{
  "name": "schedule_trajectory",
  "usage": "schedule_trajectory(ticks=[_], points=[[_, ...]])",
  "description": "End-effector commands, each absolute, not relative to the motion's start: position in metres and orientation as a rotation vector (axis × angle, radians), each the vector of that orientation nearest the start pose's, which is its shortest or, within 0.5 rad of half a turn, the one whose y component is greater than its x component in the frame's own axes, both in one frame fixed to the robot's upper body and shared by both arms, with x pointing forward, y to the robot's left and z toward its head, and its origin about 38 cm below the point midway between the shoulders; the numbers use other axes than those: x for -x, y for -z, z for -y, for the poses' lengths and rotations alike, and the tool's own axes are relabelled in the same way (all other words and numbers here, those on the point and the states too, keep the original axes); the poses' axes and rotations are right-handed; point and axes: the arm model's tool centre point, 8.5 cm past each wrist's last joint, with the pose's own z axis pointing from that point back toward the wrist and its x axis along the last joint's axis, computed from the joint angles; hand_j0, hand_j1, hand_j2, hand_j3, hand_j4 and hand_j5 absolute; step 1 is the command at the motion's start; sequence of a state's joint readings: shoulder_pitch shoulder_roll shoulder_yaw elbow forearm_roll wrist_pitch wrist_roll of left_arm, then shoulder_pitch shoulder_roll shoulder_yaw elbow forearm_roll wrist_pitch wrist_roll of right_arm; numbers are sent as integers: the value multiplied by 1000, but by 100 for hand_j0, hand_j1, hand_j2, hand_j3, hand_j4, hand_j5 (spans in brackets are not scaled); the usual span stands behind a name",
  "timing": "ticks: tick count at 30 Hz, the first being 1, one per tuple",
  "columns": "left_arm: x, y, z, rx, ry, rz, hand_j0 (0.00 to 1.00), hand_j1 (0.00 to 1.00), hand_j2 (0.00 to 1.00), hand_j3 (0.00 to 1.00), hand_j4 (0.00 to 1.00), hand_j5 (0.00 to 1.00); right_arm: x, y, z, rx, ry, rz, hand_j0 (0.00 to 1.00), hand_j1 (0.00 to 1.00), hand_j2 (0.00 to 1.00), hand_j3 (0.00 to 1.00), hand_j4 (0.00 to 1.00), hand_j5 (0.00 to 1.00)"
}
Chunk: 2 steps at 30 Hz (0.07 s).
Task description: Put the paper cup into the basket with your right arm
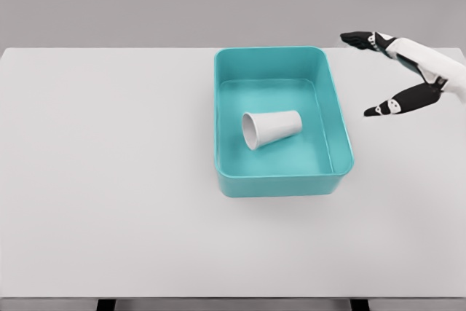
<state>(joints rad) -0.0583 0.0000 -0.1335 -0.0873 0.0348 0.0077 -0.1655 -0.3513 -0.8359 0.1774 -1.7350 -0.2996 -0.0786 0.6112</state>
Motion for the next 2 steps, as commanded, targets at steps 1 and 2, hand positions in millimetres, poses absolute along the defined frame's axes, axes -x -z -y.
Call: schedule_trajectory(ticks=[1,2], points=[[-66,260,-253,82,115,124,100,100,100,100,100,100,-397,-286,337,-6,-1223,1656,100,100,100,100,100,100],[-66,260,-253,82,115,124,100,100,100,100,100,100,-397,-286,337,-6,-1223,1656,100,100,100,100,100,100]])
